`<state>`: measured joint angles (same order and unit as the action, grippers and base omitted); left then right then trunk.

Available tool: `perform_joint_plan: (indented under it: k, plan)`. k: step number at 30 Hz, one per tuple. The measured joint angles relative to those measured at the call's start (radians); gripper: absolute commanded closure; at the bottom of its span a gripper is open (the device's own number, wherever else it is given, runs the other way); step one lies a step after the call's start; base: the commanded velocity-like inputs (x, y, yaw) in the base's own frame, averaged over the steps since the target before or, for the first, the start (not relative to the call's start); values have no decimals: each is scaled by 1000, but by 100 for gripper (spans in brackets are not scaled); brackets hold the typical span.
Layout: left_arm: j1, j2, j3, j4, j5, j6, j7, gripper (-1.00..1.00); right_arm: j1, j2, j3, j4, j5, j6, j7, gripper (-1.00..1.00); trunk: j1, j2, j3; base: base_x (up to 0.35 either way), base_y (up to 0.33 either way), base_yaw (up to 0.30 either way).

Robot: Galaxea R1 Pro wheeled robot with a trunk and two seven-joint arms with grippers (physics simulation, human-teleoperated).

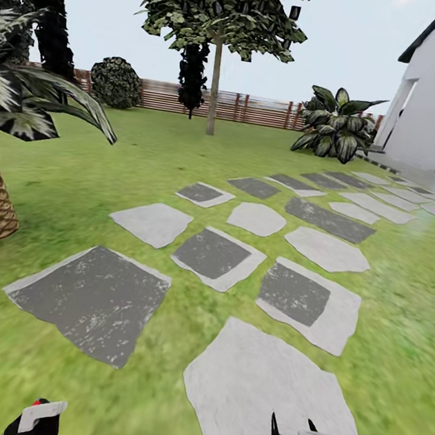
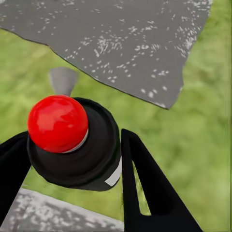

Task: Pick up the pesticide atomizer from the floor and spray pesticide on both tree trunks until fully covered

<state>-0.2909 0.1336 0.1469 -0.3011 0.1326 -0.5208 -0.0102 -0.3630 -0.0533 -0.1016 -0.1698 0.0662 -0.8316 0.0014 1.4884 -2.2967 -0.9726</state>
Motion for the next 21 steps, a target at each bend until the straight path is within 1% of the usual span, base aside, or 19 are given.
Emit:
perform_joint_plan:
  k: [21]
  plan:
    - [0,-4,1,0,-1,1,0,100,0,-5,-3,-3,-2,-1,-5,-100,0,0,0,339,0,1]
